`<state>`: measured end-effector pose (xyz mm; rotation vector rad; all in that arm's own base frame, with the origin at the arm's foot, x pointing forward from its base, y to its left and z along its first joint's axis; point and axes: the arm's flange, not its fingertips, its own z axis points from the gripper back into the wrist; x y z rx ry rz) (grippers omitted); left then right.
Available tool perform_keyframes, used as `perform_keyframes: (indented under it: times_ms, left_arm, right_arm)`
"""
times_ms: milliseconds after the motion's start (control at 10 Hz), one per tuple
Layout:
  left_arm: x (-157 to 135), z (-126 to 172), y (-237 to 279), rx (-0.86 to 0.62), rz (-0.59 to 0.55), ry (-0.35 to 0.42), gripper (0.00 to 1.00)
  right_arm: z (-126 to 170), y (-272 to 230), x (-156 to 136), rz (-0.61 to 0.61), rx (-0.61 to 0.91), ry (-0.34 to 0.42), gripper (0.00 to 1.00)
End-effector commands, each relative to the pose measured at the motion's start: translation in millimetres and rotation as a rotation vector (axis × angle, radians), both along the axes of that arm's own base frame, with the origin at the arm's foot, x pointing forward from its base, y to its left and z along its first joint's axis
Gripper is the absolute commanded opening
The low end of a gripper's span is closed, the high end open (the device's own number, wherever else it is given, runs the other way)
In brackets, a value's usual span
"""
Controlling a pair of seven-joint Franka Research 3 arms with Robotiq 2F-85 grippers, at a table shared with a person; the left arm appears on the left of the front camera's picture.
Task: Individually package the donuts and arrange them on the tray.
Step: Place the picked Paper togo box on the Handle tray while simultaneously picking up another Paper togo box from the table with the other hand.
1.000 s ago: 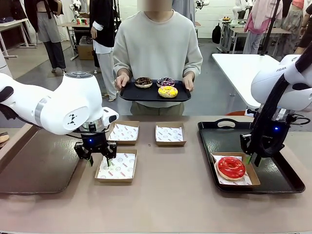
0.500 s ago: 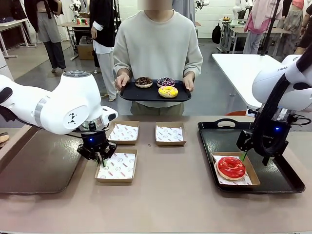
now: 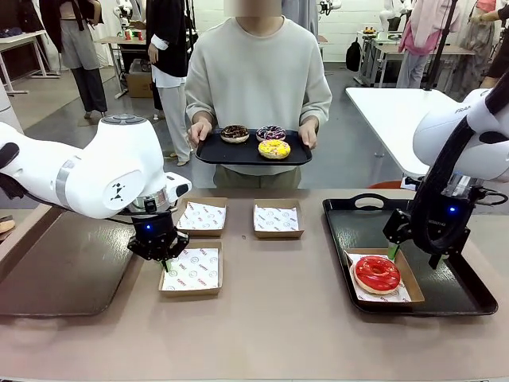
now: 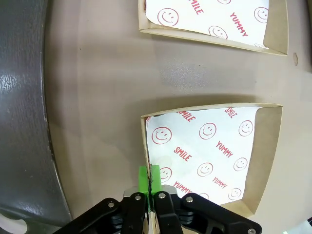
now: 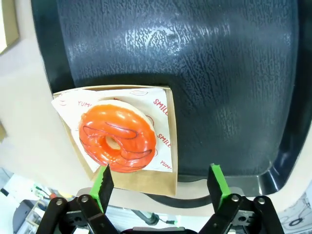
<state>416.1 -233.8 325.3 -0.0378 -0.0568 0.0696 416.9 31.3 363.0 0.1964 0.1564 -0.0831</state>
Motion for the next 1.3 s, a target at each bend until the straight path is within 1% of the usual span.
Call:
perform_keyframes:
  times_ms: [0, 100, 300, 500, 600, 700, 900, 1100, 1200]
  left_arm:
    - [-3.6, 11.2, 4.3, 0.021, -0.021, 0.037, 0.0]
    - [-5.5, 26.4, 9.7, 0.008, -0.064, 0.05, 0.0]
    - [-4.5, 72.7, 19.4, -0.006, -0.122, 0.018, 0.0]
    - [5.6, 116.8, 17.6, -0.016, -0.15, -0.016, 0.0]
    - [12.8, 134.6, 14.6, -0.012, -0.153, -0.041, 0.0]
    - [24.4, 151.0, 10.0, -0.028, -0.16, -0.058, 0.0]
    - [45.3, 172.3, -1.4, -0.031, -0.187, -0.066, 0.0]
    - [70.2, 188.6, -12.7, -0.015, -0.214, -0.072, 0.0]
    - [80.8, 193.9, -17.2, 0.002, -0.228, -0.075, 0.0]
  right_arm:
    - [9.0, -10.9, -16.9, 0.001, 0.13, -0.006, 1.0]
    - [21.8, -22.3, -28.7, 0.028, 0.248, 0.005, 1.0]
    - [53.9, -71.5, -54.5, -0.005, 0.48, -0.062, 1.0]
    - [75.5, -123.4, -81.1, -0.049, 0.647, -0.163, 1.0]
    - [81.4, -150.1, -95.2, -0.107, 0.702, -0.243, 1.0]
    - [83.5, -179.7, -111.1, -0.171, 0.773, -0.315, 1.0]
    - [77.2, -218.8, -142.2, -0.255, 0.879, -0.41, 1.0]
    - [62.2, -246.8, -172.8, -0.327, 0.959, -0.481, 1.0]
    - [56.1, -254.5, -184.9, -0.331, 0.997, -0.507, 1.0]
